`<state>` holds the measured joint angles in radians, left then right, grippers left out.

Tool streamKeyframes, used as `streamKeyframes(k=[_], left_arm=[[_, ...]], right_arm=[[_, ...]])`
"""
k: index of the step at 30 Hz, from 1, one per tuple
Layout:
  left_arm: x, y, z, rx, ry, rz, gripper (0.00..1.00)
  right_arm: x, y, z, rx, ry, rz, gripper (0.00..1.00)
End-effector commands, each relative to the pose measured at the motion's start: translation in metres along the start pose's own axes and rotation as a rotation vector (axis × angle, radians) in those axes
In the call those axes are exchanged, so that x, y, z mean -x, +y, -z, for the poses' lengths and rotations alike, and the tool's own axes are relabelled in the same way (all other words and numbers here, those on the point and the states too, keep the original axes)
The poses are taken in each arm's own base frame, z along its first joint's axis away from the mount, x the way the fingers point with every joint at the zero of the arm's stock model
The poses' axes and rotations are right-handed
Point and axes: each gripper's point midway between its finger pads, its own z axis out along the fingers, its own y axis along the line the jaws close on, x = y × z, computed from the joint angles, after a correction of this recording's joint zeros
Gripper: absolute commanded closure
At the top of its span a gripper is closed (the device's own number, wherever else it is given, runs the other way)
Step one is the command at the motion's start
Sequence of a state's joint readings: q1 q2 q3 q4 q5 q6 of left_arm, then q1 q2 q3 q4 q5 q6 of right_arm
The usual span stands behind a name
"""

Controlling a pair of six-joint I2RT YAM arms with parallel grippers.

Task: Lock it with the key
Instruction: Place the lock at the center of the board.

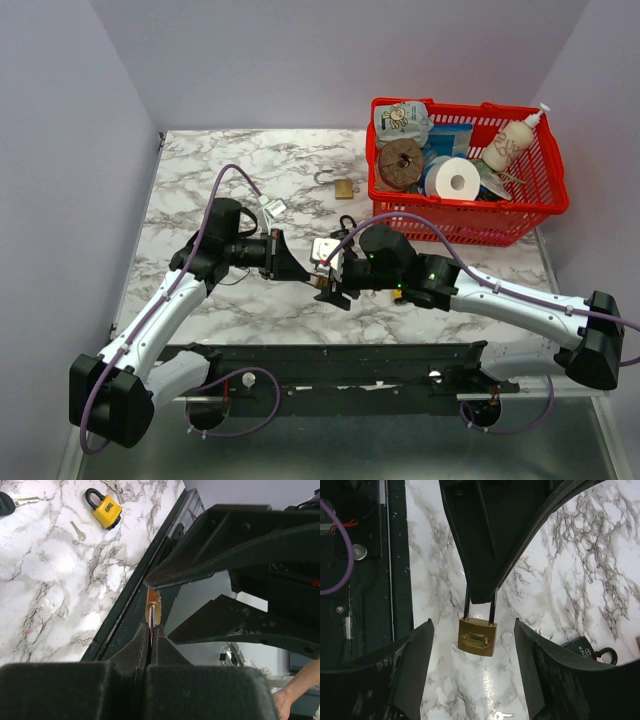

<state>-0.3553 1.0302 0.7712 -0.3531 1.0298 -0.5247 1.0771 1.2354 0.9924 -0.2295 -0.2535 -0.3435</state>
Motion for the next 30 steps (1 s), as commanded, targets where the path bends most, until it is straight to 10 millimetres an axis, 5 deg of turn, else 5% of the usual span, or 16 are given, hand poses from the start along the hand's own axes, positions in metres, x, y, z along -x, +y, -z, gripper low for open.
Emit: streamKeyframes(k=[1,9,16,17,18,21,24,26,30], left_arm=[[0.001,-0.014,0.003,-0.044,-0.005,-0.015,1.0],[-0.002,-0.015,0.005,-0.043,-0.009,-0.017,1.0],[0.002,-0.01,0.004,-0.014,-0.034,-0.018,0.97],[0.006,-0.01,0.005,-0.006,-0.049,-0.03,0.88],[0.009,-0.009,0.006,0.005,-0.062,-0.036,0.66],[0.024,-0.006,0.014,0.071,-0.128,-0.045,0.25],[0.04,-0.006,0.025,0.131,-0.189,-0.047,0.07],[0.048,-0.007,0.032,0.151,-0.221,-0.06,0.05],[0.06,-0.001,0.045,0.204,-0.311,-0.04,0.01]], right_arm=[[0.013,-0.004,-0.008,-0.022,-0.031,0.041,0.3],[0.01,-0.016,-0.013,-0.086,-0.017,0.038,0.45],[0.006,-0.021,-0.011,-0.131,-0.005,-0.01,0.87],[0.004,-0.022,-0.011,-0.145,0.003,-0.037,0.97],[-0.001,-0.023,-0.01,-0.161,0.018,-0.067,0.99],[-0.028,-0.023,-0.003,-0.217,0.083,-0.219,0.99],[-0.06,-0.013,0.004,-0.226,0.13,-0.361,0.99],[-0.077,-0.003,0.005,-0.219,0.157,-0.491,0.99],[-0.105,-0.016,0.005,-0.297,0.196,-0.775,0.99]])
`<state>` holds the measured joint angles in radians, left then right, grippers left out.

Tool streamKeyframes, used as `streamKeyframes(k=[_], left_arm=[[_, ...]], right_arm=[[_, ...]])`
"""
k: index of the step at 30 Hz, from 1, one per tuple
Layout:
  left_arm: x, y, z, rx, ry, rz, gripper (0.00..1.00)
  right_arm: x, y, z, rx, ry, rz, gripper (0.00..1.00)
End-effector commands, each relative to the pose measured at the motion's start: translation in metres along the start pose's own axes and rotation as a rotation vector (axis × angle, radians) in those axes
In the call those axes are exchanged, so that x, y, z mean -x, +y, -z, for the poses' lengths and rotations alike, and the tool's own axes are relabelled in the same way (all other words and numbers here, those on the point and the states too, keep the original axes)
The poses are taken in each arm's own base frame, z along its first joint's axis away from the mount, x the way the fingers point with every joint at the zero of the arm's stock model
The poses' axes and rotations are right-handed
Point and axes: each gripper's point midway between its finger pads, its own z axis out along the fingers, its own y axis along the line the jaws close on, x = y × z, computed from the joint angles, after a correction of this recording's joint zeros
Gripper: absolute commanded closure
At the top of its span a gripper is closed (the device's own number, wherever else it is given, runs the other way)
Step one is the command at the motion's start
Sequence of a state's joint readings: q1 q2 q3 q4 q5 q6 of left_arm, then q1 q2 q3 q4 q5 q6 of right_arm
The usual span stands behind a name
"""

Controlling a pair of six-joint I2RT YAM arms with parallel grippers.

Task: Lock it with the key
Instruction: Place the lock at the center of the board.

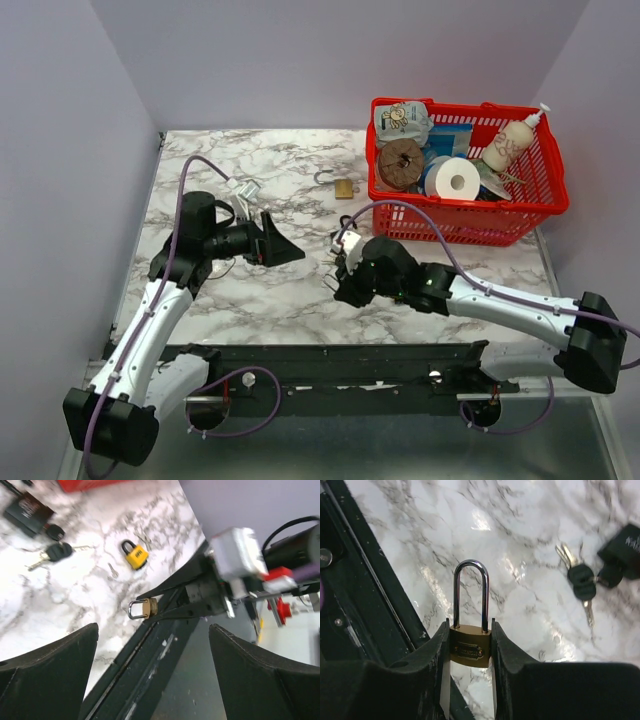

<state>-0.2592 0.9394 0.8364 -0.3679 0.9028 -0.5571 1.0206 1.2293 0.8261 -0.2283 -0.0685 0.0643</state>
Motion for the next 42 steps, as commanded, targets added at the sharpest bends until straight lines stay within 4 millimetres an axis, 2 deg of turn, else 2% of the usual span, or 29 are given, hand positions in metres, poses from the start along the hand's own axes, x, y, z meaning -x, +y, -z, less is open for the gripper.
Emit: streamKeyframes(k=[1,5,7,10,13,18,27,30,31,33,35,39,40,41,42], left_arm=[[0.021,0.007,0.013,0.093,-0.119,0.011,0.01],[0.031,0.012,0.019,0.131,-0.185,0.005,0.01],[0.035,0.014,0.021,0.136,-0.207,0.005,0.01],[0.034,0.018,0.021,0.142,-0.209,0.018,0.01],[0.033,0.024,0.02,0.15,-0.203,0.031,0.01],[0.033,0.029,0.019,0.155,-0.205,0.043,0.01],[0.033,0.035,0.017,0.151,-0.223,0.064,0.01],[0.032,0.035,0.017,0.149,-0.226,0.065,0.01],[0.032,0.035,0.018,0.15,-0.226,0.067,0.01],[0.031,0.035,0.018,0.149,-0.227,0.064,0.01],[0.03,0.036,0.018,0.151,-0.224,0.065,0.01],[0.028,0.037,0.018,0.153,-0.227,0.067,0.01],[0.028,0.037,0.019,0.154,-0.228,0.066,0.01],[0.029,0.037,0.019,0.155,-0.229,0.065,0.01],[0.029,0.037,0.02,0.16,-0.232,0.062,0.01]], right_arm=[[-0.018,-0.016,-0.005,-0.074,0.051,-0.411,0.99],[-0.031,-0.029,-0.015,-0.174,0.095,-0.554,0.99],[-0.04,-0.029,-0.022,-0.197,0.147,-0.602,0.99],[-0.048,-0.029,-0.029,-0.222,0.196,-0.659,0.99],[-0.074,-0.036,-0.037,-0.319,0.298,-0.724,0.99],[-0.086,-0.05,-0.048,-0.435,0.342,-0.769,0.99],[-0.106,-0.069,-0.049,-0.597,0.388,-0.787,0.99],[-0.119,-0.071,-0.046,-0.637,0.41,-0.811,0.98],[-0.122,-0.07,-0.046,-0.64,0.416,-0.815,0.96],[-0.123,-0.07,-0.048,-0.641,0.414,-0.829,0.87],[-0.118,-0.069,-0.051,-0.63,0.404,-0.83,0.8],[-0.121,-0.069,-0.055,-0.628,0.42,-0.828,0.77],[-0.121,-0.069,-0.055,-0.628,0.423,-0.828,0.73],[-0.123,-0.067,-0.055,-0.619,0.432,-0.824,0.6],[-0.125,-0.066,-0.054,-0.616,0.439,-0.824,0.54]])
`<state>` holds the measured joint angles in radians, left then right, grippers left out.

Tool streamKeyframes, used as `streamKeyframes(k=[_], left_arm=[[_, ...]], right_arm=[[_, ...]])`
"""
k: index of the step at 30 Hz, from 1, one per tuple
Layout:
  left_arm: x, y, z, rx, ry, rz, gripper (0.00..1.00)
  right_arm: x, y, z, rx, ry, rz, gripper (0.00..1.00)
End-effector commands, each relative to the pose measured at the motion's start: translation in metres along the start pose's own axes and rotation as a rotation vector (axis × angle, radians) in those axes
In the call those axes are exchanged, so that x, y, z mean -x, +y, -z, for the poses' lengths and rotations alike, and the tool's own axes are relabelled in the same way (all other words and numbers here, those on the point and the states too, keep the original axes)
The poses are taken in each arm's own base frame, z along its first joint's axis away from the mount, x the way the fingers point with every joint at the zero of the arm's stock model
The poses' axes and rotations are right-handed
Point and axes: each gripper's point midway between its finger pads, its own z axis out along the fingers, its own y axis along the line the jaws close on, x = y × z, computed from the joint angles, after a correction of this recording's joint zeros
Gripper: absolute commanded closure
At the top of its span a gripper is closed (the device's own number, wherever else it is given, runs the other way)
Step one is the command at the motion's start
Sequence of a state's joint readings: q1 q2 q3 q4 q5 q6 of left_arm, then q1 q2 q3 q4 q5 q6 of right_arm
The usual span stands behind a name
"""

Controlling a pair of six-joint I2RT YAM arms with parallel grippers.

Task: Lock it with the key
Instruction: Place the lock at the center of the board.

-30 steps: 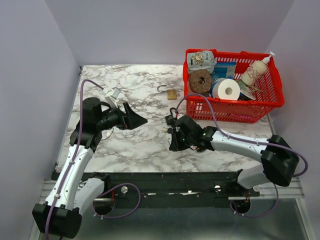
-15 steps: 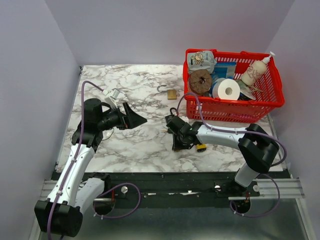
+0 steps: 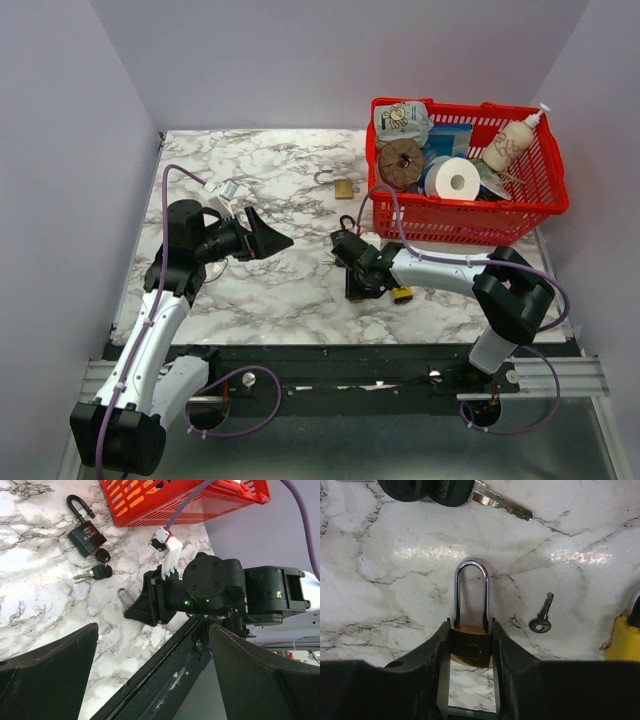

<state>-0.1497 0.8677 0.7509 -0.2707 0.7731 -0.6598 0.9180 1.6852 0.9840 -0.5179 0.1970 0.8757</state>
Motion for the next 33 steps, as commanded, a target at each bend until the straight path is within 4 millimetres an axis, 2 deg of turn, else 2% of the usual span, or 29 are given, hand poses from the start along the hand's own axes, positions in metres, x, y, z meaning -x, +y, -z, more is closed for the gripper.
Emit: streamKeyframes(k=[1,2,5,10,13,15,16,19,20,24,28,33], left_arm=[[0.005,0.002,0.003,0.017,-0.037,-0.008,0.01],[0.005,0.001,0.004,0.018,-0.039,-0.01,0.01],[0.004,0.002,0.005,0.019,-0.04,-0.011,0.01],[0.003,0.0,0.006,0.011,-0.04,-0.011,0.01],[0.003,-0.002,0.006,0.002,-0.04,-0.012,0.01],[0.003,-0.002,0.006,-0.004,-0.044,-0.012,0.01],[0.003,-0.003,0.005,-0.008,-0.047,-0.009,0.01],[0.005,-0.006,0.005,-0.036,-0.07,0.003,0.01],[0.004,-0.005,0.004,-0.039,-0.071,0.009,0.01],[0.01,-0.009,0.004,-0.051,-0.087,-0.006,0.01],[0.014,-0.011,0.004,-0.051,-0.097,-0.02,0.01],[0.018,-0.013,0.005,-0.055,-0.118,-0.02,0.01]], right_arm=[[-0.009,-0.01,-0.011,-0.053,0.023,0.0,0.5],[-0.009,-0.01,-0.01,-0.05,0.025,-0.002,0.45],[-0.012,-0.012,-0.008,-0.047,0.026,-0.01,0.42],[-0.004,-0.008,-0.002,-0.031,0.003,0.003,0.41],[0.018,0.01,0.011,0.03,-0.061,0.062,0.42],[0.043,0.028,0.031,0.089,-0.151,0.149,0.44],[0.049,0.034,0.039,0.096,-0.19,0.178,0.44],[0.071,0.039,0.055,0.093,-0.3,0.248,0.36],[0.077,0.039,0.057,0.087,-0.328,0.273,0.29],[0.096,0.034,0.052,0.032,-0.42,0.335,0.16],[0.104,0.045,0.046,0.067,-0.453,0.399,0.13],[0.126,0.049,0.037,0.043,-0.478,0.405,0.1]])
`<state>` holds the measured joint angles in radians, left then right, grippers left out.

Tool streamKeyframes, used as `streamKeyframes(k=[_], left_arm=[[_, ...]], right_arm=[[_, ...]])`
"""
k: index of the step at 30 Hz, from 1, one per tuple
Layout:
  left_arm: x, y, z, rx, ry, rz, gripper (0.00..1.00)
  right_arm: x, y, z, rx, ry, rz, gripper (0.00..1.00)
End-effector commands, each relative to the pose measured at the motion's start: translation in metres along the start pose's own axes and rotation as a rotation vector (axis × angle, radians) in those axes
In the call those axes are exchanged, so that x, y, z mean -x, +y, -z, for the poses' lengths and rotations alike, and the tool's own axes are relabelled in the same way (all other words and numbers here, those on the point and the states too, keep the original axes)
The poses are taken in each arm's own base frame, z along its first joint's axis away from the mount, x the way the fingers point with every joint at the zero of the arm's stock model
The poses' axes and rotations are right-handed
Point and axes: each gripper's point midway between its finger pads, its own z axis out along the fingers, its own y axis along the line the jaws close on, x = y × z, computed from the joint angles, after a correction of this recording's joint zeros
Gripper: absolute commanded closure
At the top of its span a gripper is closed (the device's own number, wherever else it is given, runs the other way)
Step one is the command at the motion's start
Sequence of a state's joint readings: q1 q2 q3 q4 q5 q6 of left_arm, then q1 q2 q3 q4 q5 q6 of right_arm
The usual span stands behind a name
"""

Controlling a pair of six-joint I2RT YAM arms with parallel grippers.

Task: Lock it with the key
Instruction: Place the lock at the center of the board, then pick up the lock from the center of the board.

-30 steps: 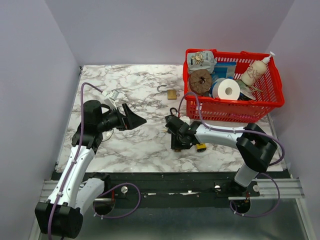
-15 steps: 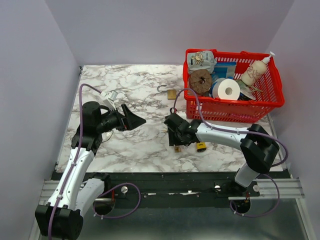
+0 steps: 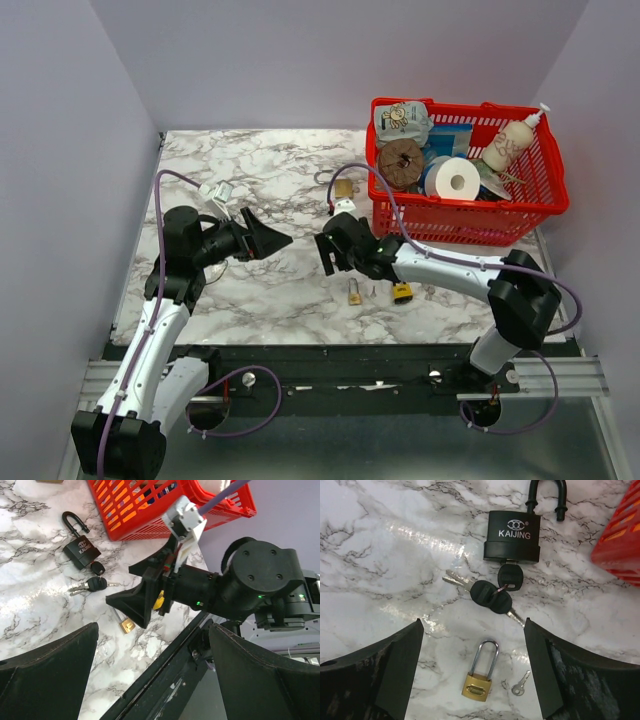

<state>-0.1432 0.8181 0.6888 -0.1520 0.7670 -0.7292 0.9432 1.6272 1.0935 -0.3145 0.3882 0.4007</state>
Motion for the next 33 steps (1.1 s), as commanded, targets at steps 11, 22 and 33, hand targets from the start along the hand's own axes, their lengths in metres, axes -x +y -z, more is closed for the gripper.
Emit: streamKeyframes(k=[11,22,33], left_arm=[[0.014,-0.009,0.002,-0.018,-0.055,-0.022,0.01],[0.014,-0.008,0.002,-0.018,-0.06,-0.025,0.01],[0.016,-0.006,0.0,-0.007,-0.059,-0.027,0.01]], right_arm=[[0.029,-0.02,-0.058,-0.008,-0.009,0.05,0.05],[0.018,-0.01,-0.086,0.057,0.04,0.112,0.09],[0.01,-0.001,-0.097,0.112,0.085,0.109,0.2]])
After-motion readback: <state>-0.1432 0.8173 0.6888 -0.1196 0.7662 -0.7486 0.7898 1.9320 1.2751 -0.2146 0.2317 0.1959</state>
